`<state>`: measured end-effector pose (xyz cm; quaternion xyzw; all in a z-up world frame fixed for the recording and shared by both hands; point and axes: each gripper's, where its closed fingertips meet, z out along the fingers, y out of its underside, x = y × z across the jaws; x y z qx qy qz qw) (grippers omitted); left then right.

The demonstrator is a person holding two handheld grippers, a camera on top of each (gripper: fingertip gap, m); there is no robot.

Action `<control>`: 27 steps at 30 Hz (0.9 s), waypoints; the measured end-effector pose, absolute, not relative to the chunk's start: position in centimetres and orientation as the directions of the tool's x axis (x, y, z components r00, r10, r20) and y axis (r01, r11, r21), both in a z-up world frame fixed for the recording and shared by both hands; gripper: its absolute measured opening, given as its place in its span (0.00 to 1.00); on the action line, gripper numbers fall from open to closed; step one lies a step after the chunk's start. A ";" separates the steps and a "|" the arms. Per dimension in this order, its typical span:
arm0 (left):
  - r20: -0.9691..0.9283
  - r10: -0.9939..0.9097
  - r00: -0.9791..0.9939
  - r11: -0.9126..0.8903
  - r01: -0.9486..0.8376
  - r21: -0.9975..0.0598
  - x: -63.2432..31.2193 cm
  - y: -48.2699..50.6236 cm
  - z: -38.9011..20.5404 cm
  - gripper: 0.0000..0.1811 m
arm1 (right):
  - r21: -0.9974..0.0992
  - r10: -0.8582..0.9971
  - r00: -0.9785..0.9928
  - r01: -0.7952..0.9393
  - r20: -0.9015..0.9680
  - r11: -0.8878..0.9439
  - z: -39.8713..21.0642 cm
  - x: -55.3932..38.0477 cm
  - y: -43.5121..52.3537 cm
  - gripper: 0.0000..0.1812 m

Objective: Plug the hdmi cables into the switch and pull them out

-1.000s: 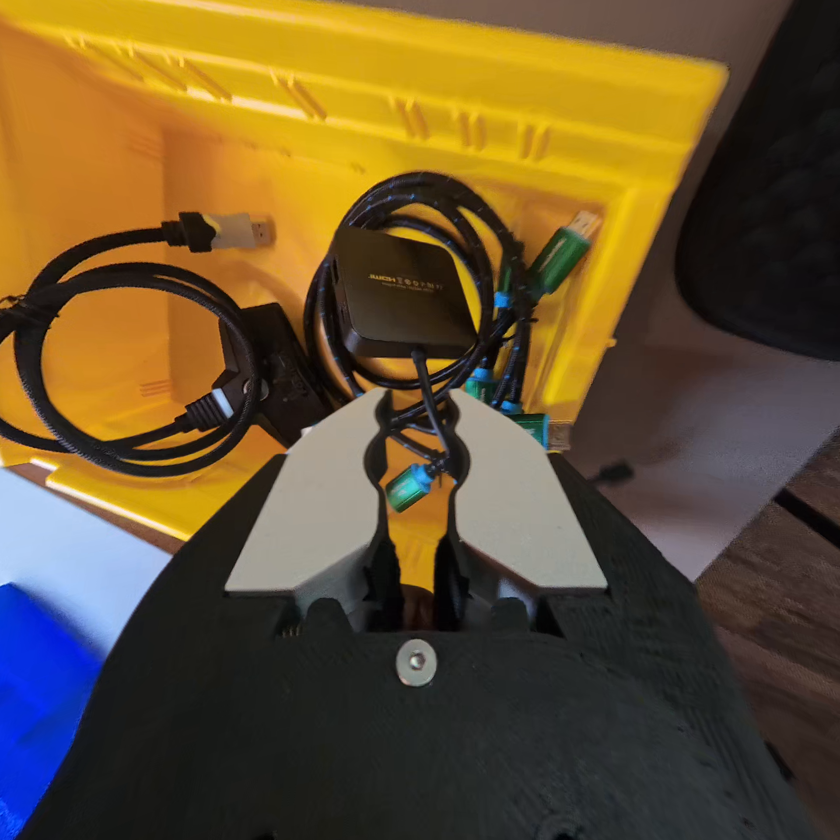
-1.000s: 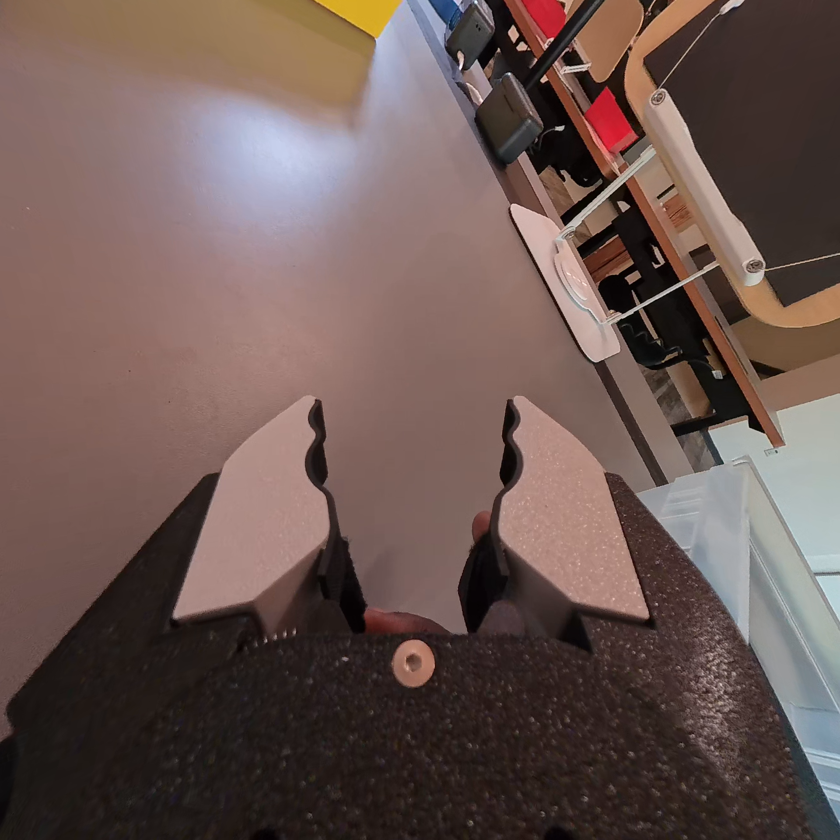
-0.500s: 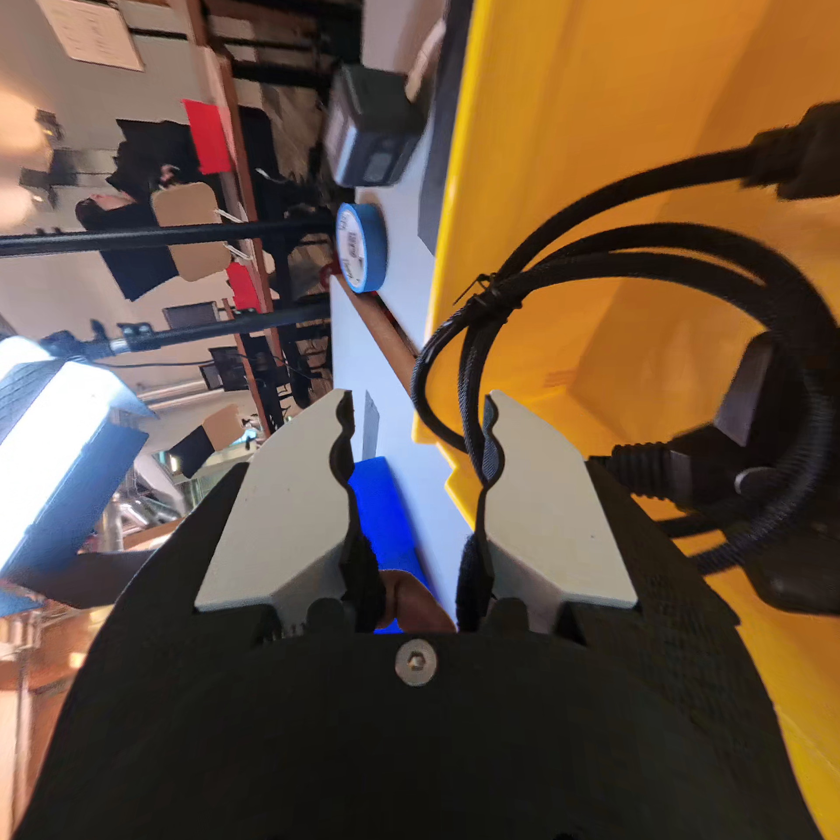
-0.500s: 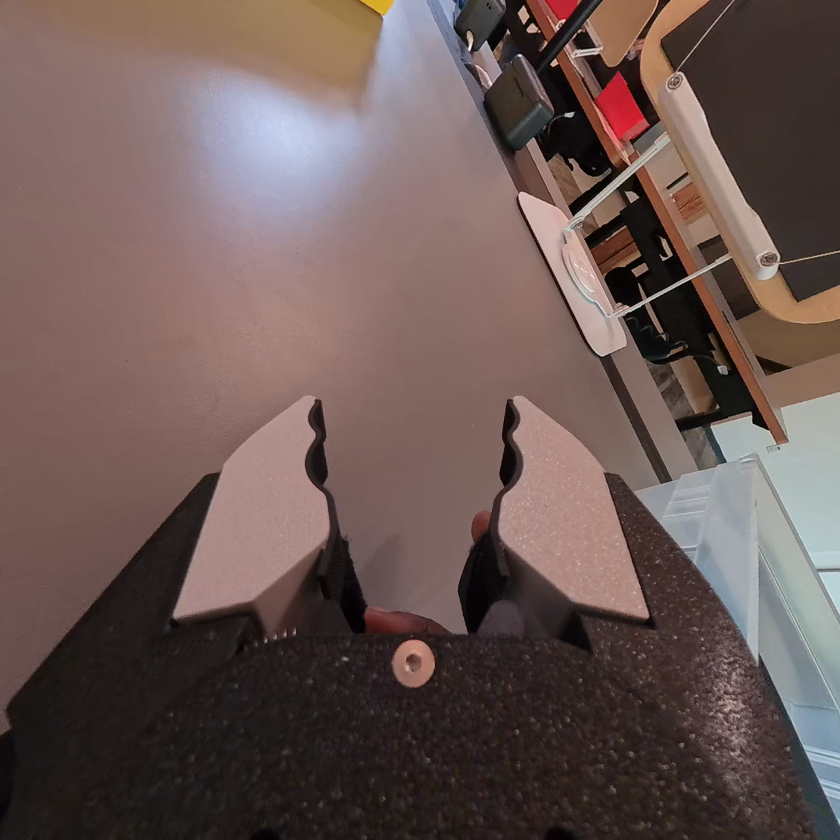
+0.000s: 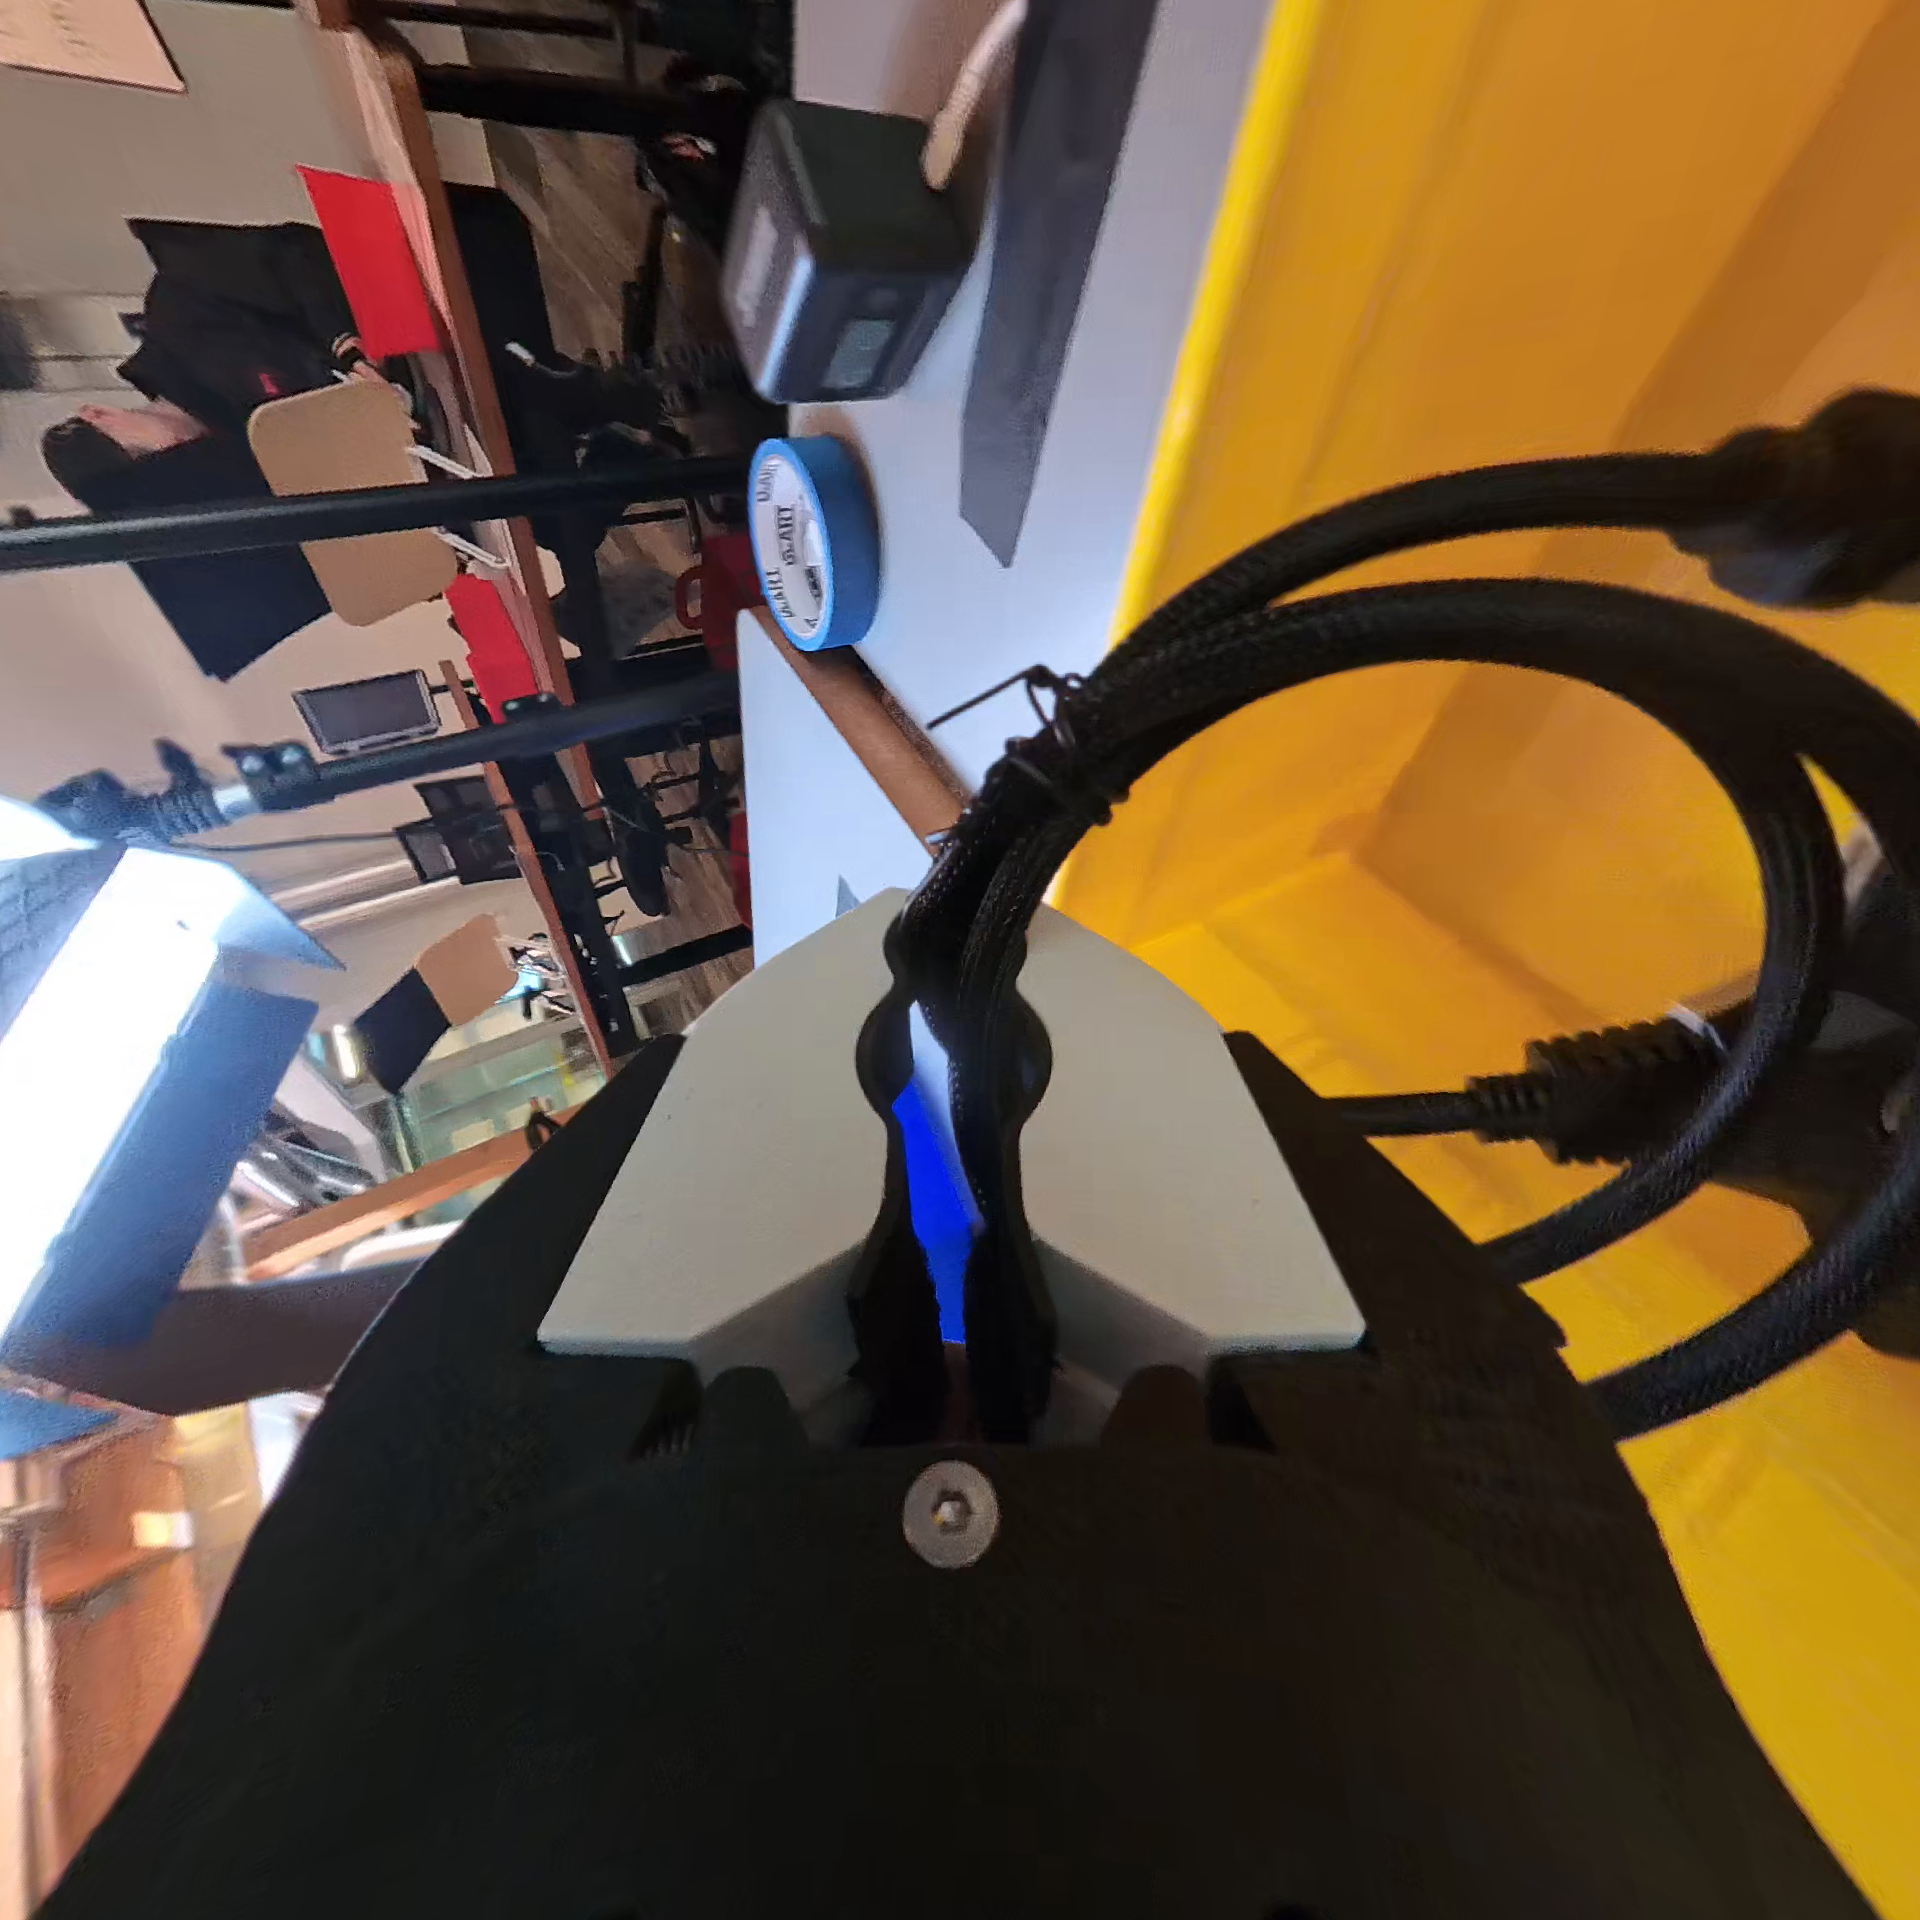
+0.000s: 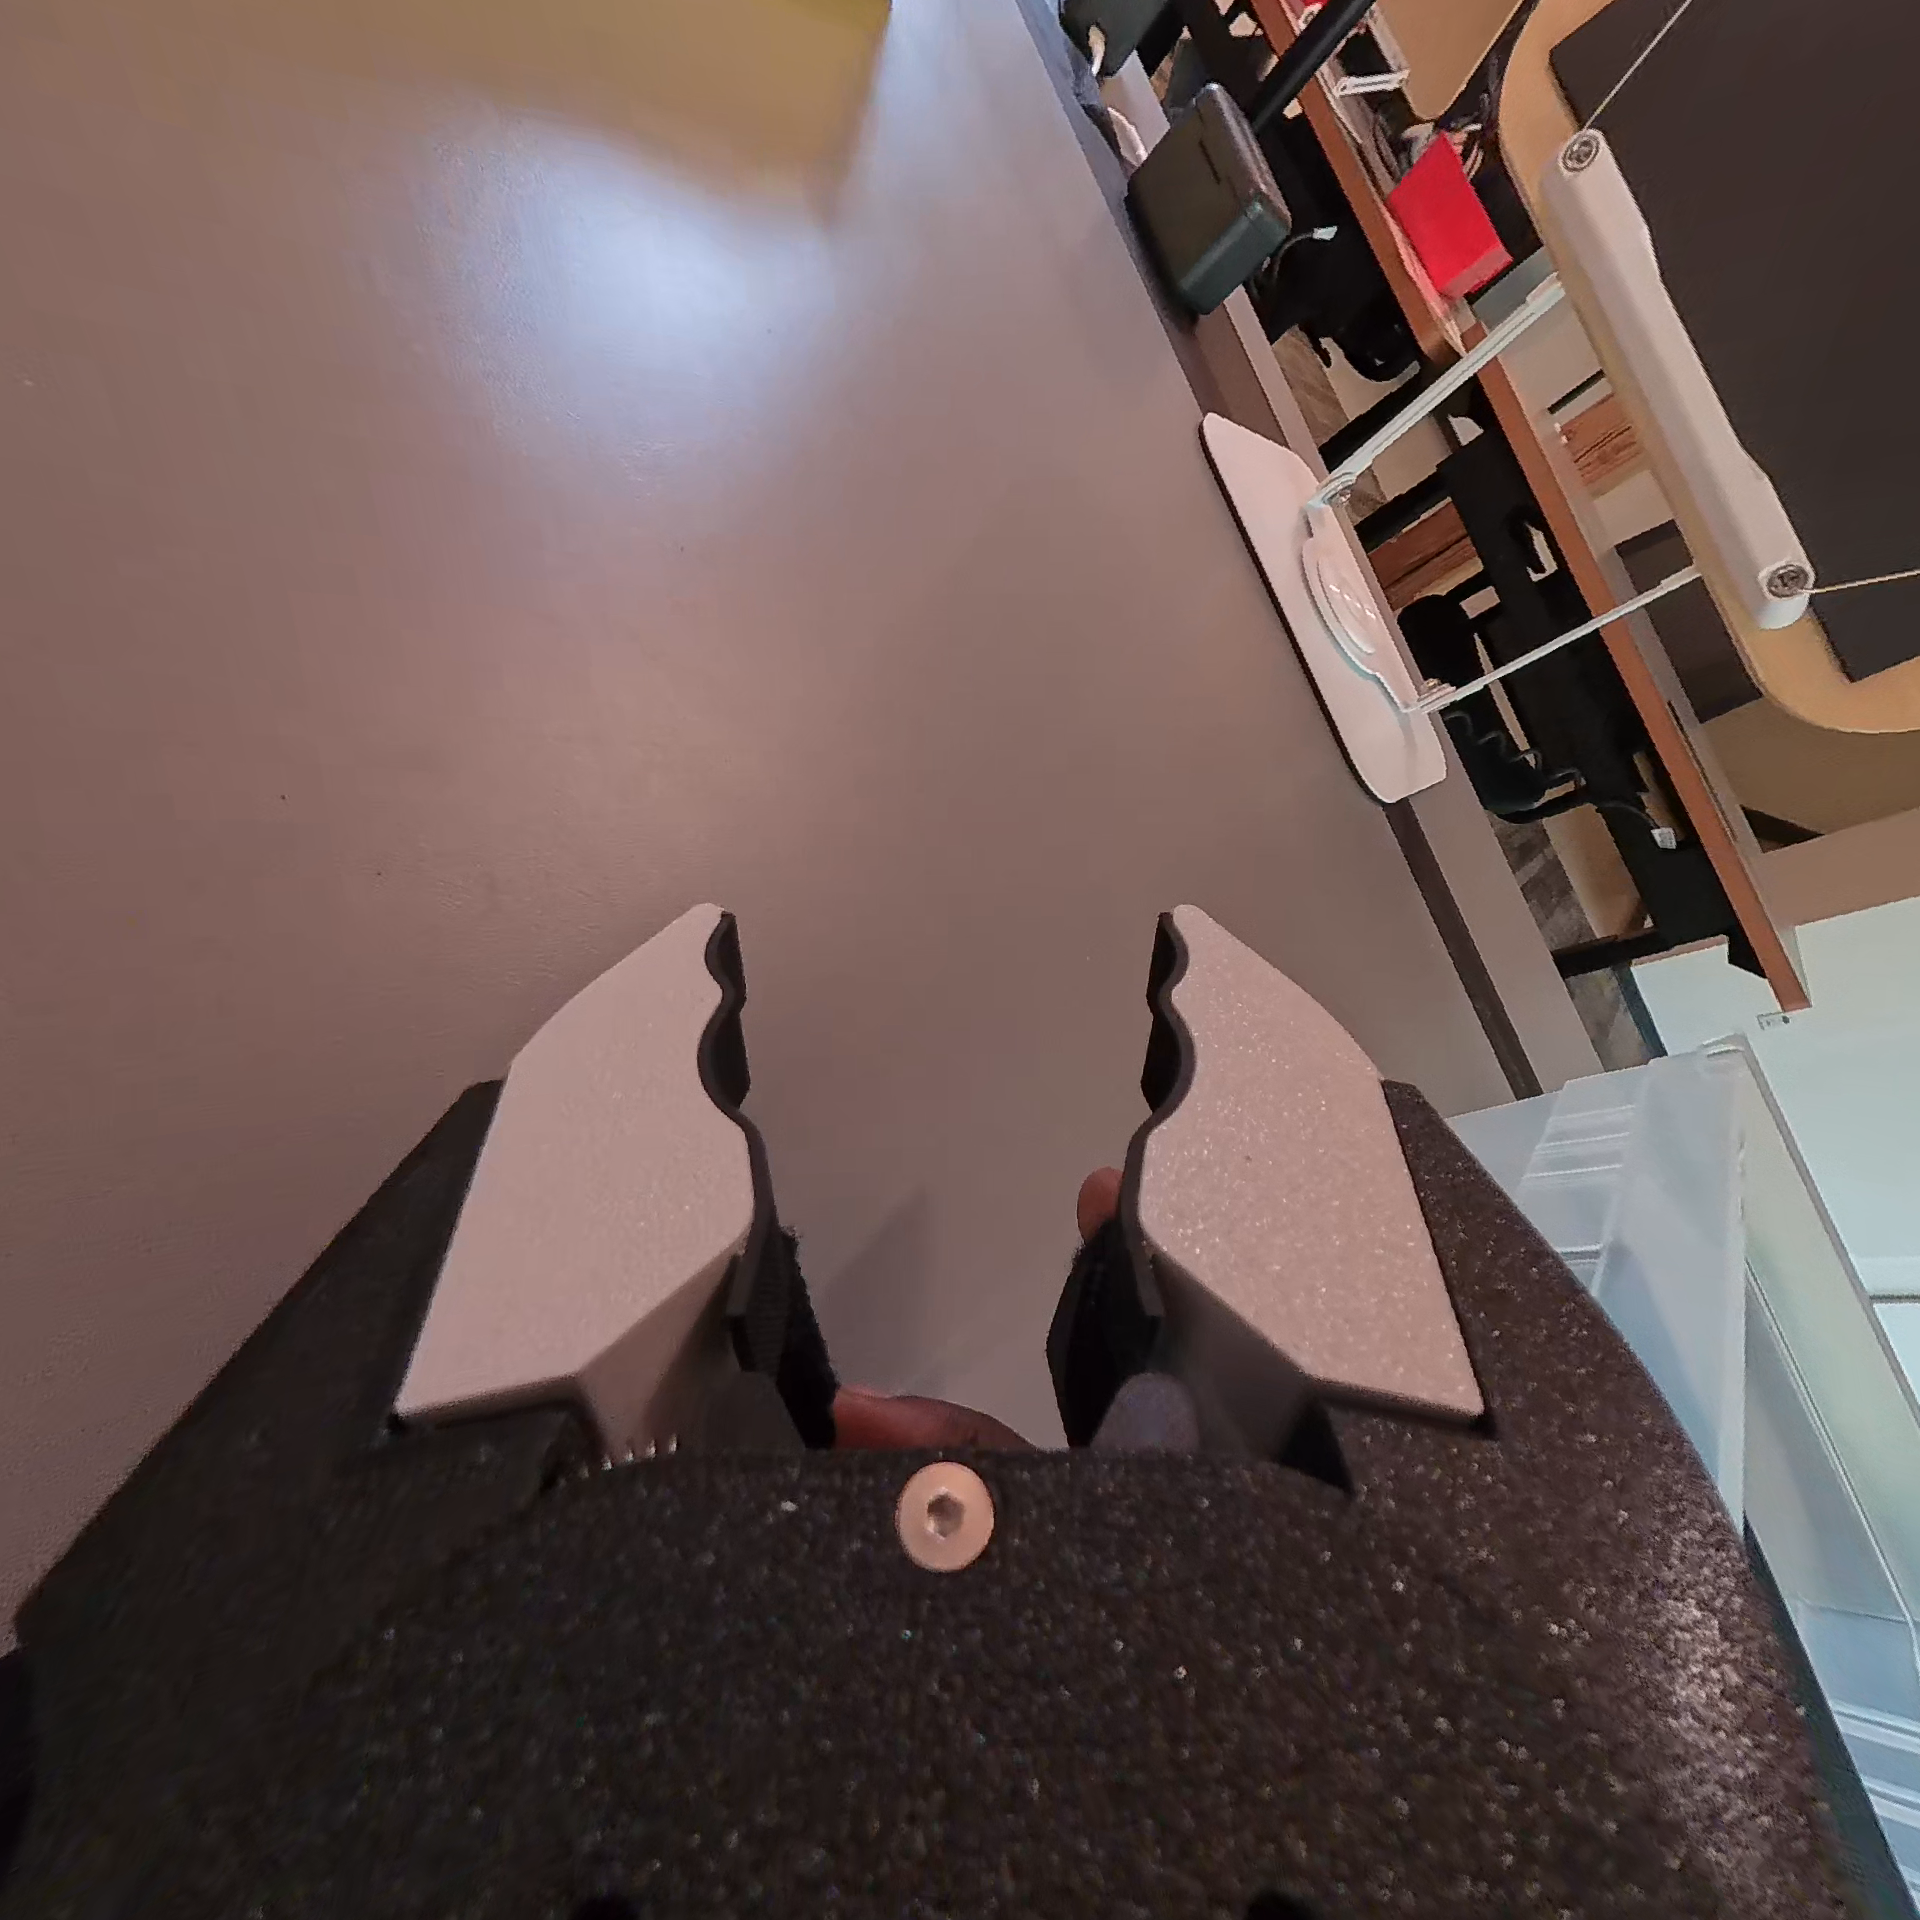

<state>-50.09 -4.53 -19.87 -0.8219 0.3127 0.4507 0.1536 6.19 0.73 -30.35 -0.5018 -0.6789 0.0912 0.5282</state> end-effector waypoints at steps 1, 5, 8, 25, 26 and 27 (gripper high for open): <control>-0.842 -0.342 0.416 -0.758 -0.652 -0.014 -49.6 -4.7 -18.5 0.06 | -0.652 0.777 0.059 0.586 0.627 0.482 -30.4 6.2 0.7 0.42; -0.850 -0.177 0.495 -0.716 -0.658 -0.234 -47.1 -5.5 -12.6 0.06 | -0.653 0.773 0.063 0.582 0.631 0.486 -30.2 6.2 0.6 0.42; -0.849 -0.038 0.527 -0.653 -0.656 -0.378 -45.1 -6.4 -8.0 0.06 | -0.659 0.775 0.066 0.576 0.628 0.484 -30.1 6.2 0.6 0.41; -0.410 -0.073 0.909 0.167 -0.394 -0.904 -15.8 -7.3 2.2 0.07 | -0.903 0.999 0.034 -0.429 -0.015 0.002 -14.0 1.5 -9.8 0.53; -0.390 -0.094 0.916 0.181 -0.369 -0.911 -13.9 -7.2 1.6 0.07 | -0.908 0.999 0.032 -0.419 -0.018 -0.003 -14.1 0.8 -10.3 0.54; -0.361 -0.118 0.925 0.196 -0.335 -0.922 -12.1 -7.1 1.0 0.07 | -0.919 0.999 0.054 -0.393 -0.009 0.013 -14.6 0.1 -10.4 0.54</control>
